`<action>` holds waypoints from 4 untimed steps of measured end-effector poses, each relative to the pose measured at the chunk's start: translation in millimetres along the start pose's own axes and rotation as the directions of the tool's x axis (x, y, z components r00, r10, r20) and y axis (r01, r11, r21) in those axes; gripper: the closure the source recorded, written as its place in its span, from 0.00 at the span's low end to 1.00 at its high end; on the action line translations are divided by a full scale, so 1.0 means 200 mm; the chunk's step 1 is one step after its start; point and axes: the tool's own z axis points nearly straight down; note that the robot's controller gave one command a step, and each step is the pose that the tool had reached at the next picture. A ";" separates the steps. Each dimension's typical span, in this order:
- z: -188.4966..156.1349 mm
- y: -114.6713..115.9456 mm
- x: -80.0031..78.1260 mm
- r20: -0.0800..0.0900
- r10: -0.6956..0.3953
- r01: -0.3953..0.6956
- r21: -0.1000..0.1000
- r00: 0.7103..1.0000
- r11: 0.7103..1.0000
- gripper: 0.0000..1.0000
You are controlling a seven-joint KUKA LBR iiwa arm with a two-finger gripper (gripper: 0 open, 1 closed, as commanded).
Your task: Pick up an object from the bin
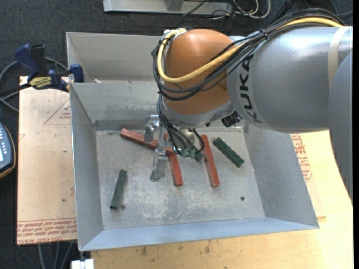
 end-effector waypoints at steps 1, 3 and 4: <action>0.55 0.03 -0.44 0.009 -0.091 0.091 0.000 0.996 0.996 0.00; 0.72 -0.43 -0.44 0.008 -0.163 0.163 0.000 0.987 0.987 1.00; 0.72 -0.43 -0.44 0.008 -0.163 0.163 0.000 0.987 0.987 0.00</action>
Offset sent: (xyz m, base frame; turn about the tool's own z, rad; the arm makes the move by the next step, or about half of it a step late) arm 0.0864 0.0071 -0.1064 -0.0921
